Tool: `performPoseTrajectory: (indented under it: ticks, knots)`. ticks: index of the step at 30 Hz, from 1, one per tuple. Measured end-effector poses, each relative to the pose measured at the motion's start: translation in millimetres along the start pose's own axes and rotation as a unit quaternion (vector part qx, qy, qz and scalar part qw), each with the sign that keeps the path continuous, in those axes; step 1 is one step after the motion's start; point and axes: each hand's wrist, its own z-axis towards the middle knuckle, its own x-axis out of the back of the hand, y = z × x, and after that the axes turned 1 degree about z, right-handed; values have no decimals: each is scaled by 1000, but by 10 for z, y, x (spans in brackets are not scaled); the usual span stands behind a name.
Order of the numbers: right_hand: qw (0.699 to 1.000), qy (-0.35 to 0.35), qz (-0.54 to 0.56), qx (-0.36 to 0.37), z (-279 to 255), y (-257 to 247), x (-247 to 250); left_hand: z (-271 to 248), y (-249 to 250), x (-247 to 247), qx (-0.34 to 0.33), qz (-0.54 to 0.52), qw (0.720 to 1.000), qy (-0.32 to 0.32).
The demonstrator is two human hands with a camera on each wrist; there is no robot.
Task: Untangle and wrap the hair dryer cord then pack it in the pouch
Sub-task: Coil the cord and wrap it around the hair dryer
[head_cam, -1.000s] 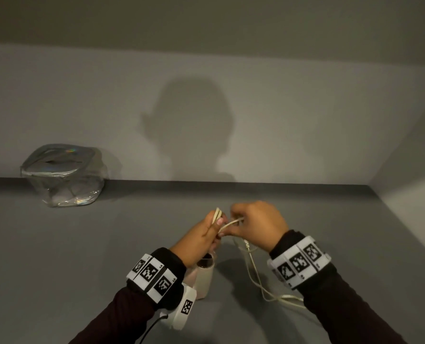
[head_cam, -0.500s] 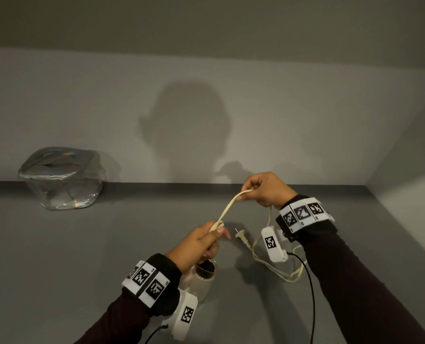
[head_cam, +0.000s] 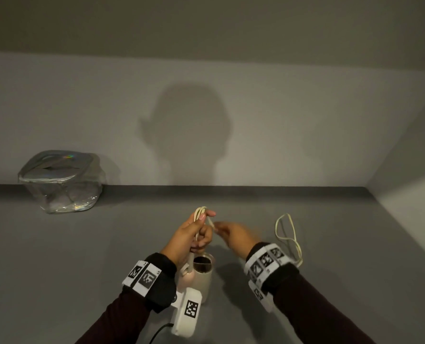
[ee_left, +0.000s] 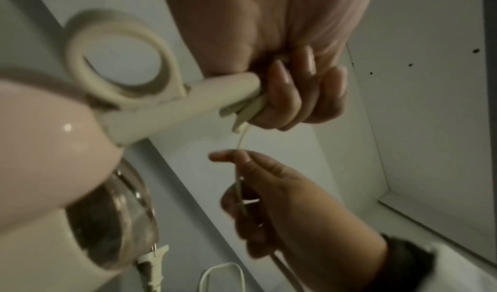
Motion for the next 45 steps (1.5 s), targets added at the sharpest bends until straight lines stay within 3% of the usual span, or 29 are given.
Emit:
performPoseTrajectory:
  ticks: [2,5,10,13,15,17,19,21,24,27,31,34,38,41,45]
  knots:
    - [996,-49,-80,13,-178,-37,-162,26,-12,37,2,-34,999,32]
    - [991,-112,-68,24,-461,-102,-312,62,-38,104,7,-76,995,57]
    - [980,-99,-141,100,-588,-162,-273,93,-28,103,29,-112,992,53]
    - [991,-111,17,69,-676,-186,-167,166,-4,147,24,-97,992,71]
    - [976,-142,166,11,-763,-200,-61,185,1,141,26,-87,993,75]
    - [964,-162,213,-4,-810,-217,40,179,-9,71,27,-31,997,62]
    - [983,-117,139,9,-799,-248,182,153,-26,-32,28,45,998,35]
    - [998,-41,-16,46,-761,-289,343,134,-48,-104,26,109,994,14]
    - [975,61,-202,72,-729,-413,595,99,-73,-186,21,156,988,2]
    - [963,136,-223,67,-655,-519,758,62,-104,-296,34,163,986,-17]
    - [987,18,-122,106,-411,-483,973,-3,-93,-344,58,183,981,-34]
    - [990,53,-12,132,-234,-350,1215,-34,-97,-272,61,192,979,-27]
    - [990,69,66,99,-21,-203,1153,-79,-89,-283,59,158,986,-15]
    - [994,74,-50,58,126,-68,837,-72,-115,-234,40,112,993,14]
    - [983,-2,-182,27,139,-19,238,-44,-123,-108,23,-17,999,28]
